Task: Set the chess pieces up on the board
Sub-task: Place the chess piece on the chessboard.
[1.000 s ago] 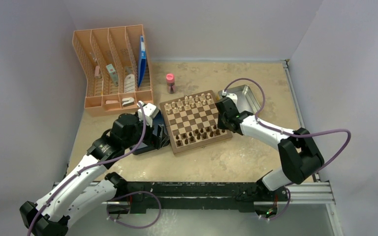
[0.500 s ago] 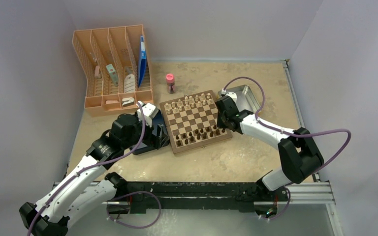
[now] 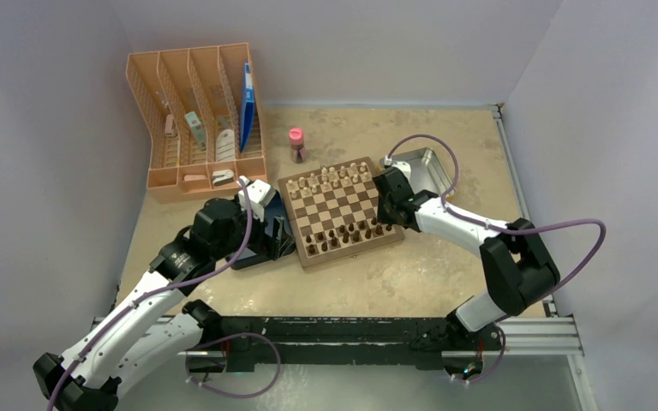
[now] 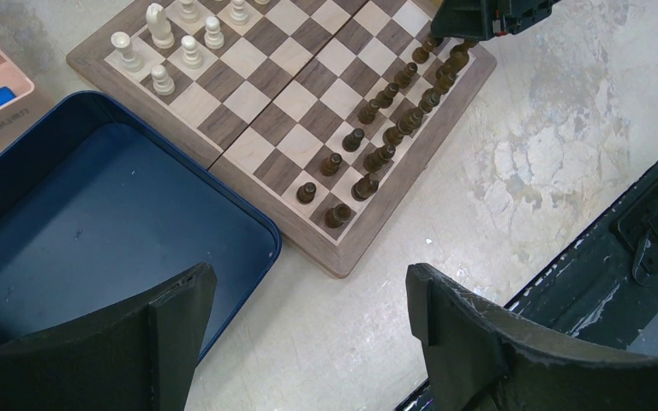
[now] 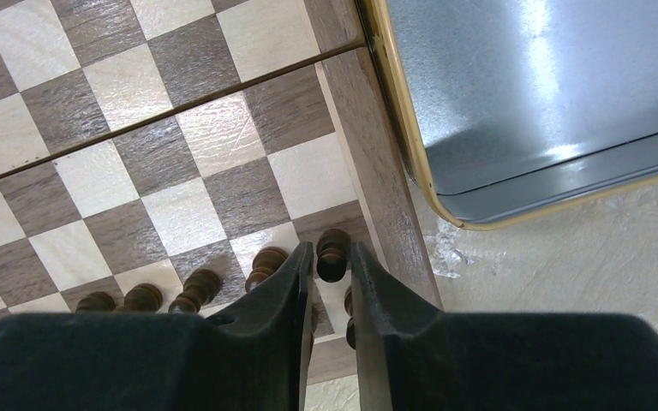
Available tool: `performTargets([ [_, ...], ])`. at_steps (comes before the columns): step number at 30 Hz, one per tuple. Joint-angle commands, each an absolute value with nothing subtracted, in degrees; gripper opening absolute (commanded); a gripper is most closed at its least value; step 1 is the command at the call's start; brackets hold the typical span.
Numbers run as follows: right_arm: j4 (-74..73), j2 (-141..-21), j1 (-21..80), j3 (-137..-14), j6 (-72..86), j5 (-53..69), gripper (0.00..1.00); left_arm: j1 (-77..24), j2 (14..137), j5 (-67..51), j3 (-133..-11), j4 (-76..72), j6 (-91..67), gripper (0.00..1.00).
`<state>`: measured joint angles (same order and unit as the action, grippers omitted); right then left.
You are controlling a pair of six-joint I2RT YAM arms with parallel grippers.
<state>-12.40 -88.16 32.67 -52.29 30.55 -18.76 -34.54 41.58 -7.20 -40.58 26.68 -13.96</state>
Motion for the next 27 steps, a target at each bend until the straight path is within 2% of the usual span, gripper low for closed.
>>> performTargets([
  [1,-12.7,-87.8,32.5,-54.8,30.0,-19.8,0.27,-34.4,40.9,-7.0,-40.4,24.9,-13.9,0.81],
  [17,-19.3,-80.5,32.5,-61.3,30.5,-19.5,0.39,-34.4,42.8,-9.6,-44.4,26.9,-16.4,0.81],
  [21,-21.9,-76.0,32.5,-64.3,30.0,-17.4,0.47,-34.3,43.2,-9.1,-48.8,29.1,-20.6,0.82],
  [23,-22.2,-72.5,32.5,-65.6,29.7,-16.9,0.56,-34.4,43.3,-8.1,-50.9,30.0,-23.9,0.82],
  [25,-21.5,-69.0,32.5,-66.1,28.8,-15.7,0.96,-34.3,43.3,-6.6,-52.8,30.7,-27.6,0.83],
  [27,-21.4,-65.5,32.5,-66.3,28.7,-13.7,0.99,-34.4,43.0,-6.9,-54.8,31.6,-29.4,0.83],
])
